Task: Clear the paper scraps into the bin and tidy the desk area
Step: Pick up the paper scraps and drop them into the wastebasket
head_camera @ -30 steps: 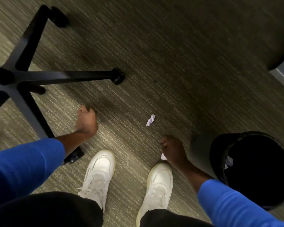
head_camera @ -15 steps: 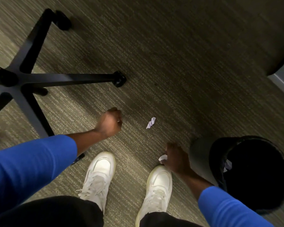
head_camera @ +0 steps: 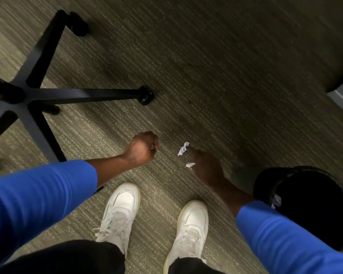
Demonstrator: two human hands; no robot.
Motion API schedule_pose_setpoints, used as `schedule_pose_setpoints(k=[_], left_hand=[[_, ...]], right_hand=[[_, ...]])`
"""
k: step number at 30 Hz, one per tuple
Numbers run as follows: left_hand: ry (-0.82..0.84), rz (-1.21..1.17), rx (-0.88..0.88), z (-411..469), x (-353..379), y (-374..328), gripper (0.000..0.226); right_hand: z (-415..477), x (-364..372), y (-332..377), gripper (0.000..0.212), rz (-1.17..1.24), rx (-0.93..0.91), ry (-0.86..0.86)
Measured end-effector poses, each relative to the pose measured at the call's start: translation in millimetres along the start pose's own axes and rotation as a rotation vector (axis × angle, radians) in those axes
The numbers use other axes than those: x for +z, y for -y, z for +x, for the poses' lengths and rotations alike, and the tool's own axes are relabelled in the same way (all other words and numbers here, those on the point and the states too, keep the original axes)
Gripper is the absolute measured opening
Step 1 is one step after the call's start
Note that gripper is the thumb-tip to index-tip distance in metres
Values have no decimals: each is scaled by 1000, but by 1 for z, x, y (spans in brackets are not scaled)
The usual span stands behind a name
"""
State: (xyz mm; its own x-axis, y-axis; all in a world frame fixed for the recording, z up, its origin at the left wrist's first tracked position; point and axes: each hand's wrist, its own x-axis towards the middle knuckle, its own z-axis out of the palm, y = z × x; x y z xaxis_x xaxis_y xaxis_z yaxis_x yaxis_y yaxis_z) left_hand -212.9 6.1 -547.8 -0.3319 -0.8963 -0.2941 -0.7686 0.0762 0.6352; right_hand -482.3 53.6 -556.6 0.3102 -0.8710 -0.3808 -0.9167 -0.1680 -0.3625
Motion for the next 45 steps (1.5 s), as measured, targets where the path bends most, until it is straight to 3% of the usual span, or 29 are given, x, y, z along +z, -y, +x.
schedule_pose_setpoints(k=[4, 11, 17, 25, 27, 32, 36, 40, 45], left_hand=[[9, -17, -4, 0, -5, -7, 19], [-13, -45, -24, 4, -13, -15, 18], [14, -39, -9, -7, -30, -36, 16], [83, -6, -20, -24, -40, -75, 26], [85, -40, -38, -20, -35, -71, 23], [33, -119, -21, -3, -24, -50, 11], [-16, -69, -54, 8, -21, -31, 15], [-22, -55, -121, 18, -26, -22, 20], [-7, -53, -137, 5, -42, -43, 18]], right_hand=[[38, -6, 17, 22, 4, -5, 203], [53, 6, 15, 24, -285, -8, 144], [19, -21, 18, 18, -148, 56, 5], [-5, -45, 22, 51, -101, 1, 106], [6, -34, 22, 47, -103, 0, 192], [34, -5, 18, 25, -199, -33, 207], [49, 12, 12, 26, -274, -60, 196], [54, 9, 4, 26, -109, -26, 214], [23, -14, 15, 22, 176, 214, 100]])
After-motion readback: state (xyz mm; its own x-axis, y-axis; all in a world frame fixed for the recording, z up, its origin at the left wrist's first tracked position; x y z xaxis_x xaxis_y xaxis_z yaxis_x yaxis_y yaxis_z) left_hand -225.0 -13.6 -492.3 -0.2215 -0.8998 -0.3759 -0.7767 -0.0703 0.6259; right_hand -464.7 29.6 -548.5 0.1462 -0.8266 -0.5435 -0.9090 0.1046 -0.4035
